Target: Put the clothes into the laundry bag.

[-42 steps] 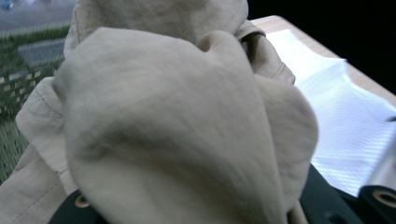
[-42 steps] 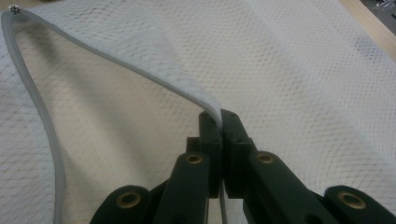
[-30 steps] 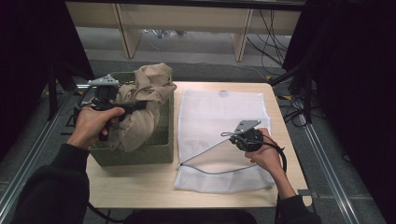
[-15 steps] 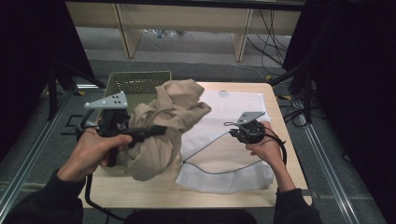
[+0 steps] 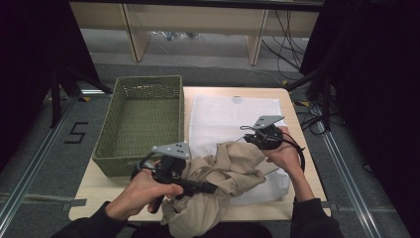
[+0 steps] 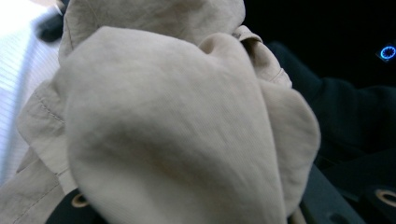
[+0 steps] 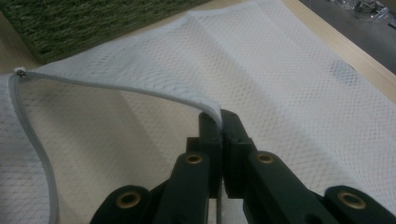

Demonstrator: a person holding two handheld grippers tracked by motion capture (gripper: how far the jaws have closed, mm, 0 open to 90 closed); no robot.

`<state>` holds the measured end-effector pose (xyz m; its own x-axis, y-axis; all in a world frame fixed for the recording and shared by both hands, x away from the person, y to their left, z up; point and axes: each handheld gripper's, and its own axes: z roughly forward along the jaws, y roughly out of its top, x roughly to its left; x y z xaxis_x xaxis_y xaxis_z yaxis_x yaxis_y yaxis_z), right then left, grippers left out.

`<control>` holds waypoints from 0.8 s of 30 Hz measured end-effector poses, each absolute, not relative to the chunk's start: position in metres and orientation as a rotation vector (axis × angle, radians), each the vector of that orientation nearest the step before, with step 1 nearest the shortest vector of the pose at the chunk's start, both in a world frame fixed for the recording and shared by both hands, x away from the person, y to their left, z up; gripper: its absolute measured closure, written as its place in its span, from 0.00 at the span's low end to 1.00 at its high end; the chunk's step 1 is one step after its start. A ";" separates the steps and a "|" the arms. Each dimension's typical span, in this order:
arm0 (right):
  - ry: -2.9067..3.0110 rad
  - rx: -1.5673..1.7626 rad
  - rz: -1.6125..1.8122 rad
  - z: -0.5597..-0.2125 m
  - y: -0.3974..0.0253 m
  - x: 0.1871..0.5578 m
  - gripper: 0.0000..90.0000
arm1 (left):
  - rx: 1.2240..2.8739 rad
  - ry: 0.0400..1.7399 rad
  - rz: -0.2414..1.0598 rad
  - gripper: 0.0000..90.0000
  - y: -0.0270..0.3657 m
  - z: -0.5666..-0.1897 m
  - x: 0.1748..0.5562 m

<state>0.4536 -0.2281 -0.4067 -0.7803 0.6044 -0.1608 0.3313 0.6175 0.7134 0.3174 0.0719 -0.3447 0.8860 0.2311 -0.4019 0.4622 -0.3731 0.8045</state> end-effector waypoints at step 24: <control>2.434 0.700 1.045 -0.380 -0.231 0.443 1.00 | 2.062 0.766 -0.137 0.77 0.040 -0.398 0.380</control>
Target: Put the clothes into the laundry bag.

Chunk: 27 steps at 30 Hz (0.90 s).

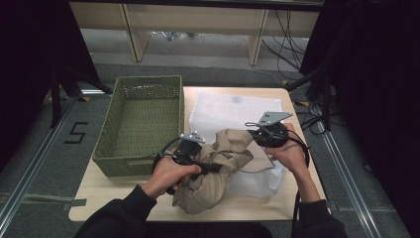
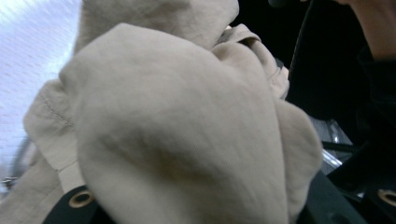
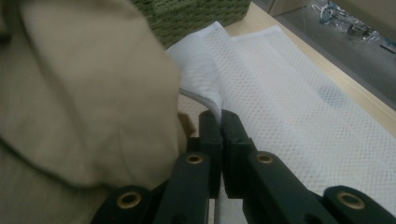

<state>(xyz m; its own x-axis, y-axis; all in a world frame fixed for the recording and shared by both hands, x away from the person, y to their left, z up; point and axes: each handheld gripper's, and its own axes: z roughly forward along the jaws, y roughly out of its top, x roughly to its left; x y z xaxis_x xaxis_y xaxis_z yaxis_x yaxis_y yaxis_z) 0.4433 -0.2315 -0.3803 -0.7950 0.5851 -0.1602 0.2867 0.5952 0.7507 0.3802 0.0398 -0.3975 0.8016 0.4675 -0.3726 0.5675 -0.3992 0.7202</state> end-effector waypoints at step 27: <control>2.430 0.685 1.028 -0.373 -0.228 0.434 1.00 | 2.079 0.886 0.095 0.69 -0.029 -0.441 0.439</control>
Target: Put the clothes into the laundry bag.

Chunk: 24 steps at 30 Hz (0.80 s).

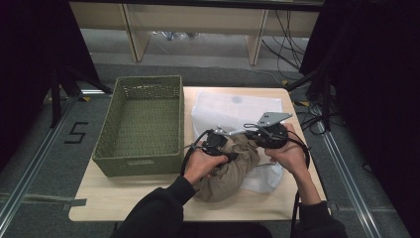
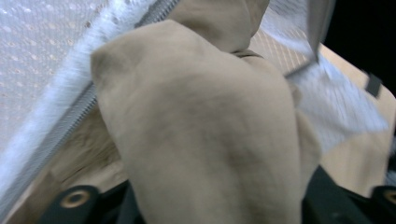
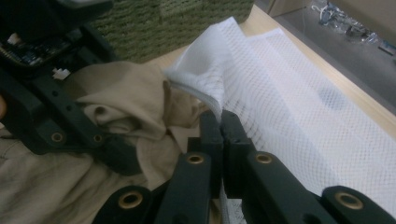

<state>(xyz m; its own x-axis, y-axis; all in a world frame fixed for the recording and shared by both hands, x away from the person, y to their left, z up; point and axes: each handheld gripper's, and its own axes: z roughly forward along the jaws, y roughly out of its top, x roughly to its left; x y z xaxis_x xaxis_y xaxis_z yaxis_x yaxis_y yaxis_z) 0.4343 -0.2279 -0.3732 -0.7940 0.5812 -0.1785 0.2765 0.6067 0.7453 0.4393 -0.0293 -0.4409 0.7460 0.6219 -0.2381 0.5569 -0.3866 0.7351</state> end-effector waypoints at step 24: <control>2.462 0.690 1.023 -0.382 -0.225 0.435 1.00 | 2.257 0.709 0.220 0.89 -0.036 -0.433 0.417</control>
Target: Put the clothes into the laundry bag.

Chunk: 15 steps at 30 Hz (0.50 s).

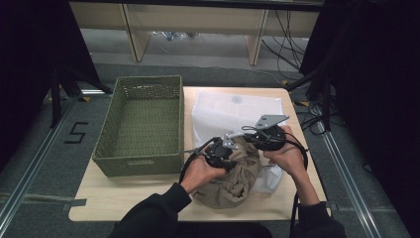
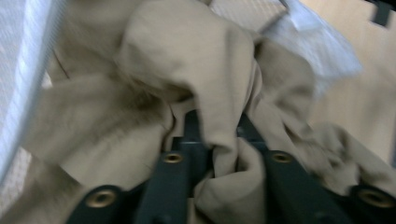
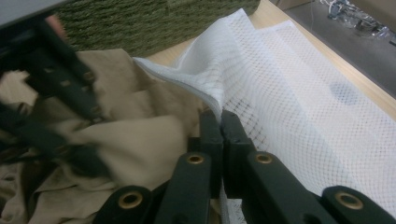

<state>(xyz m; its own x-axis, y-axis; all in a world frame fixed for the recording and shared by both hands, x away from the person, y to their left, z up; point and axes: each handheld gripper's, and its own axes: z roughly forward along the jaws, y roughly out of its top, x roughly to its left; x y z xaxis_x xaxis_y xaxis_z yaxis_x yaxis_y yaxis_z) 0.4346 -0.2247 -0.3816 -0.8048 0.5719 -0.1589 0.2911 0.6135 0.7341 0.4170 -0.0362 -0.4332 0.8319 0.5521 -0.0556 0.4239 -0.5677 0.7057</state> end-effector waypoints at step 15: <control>2.468 0.726 1.022 -0.386 -0.232 0.435 1.00 | 2.183 0.871 0.296 0.24 0.011 -0.415 0.414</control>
<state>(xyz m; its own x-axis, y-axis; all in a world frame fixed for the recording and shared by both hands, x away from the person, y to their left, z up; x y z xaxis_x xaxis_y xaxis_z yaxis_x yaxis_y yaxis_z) 0.4351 -0.2322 -0.3857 -0.7983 0.5863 -0.1380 0.3171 0.6038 0.7314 0.4143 0.0105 -0.4153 0.7410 0.6689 -0.0590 0.4944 -0.4839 0.7221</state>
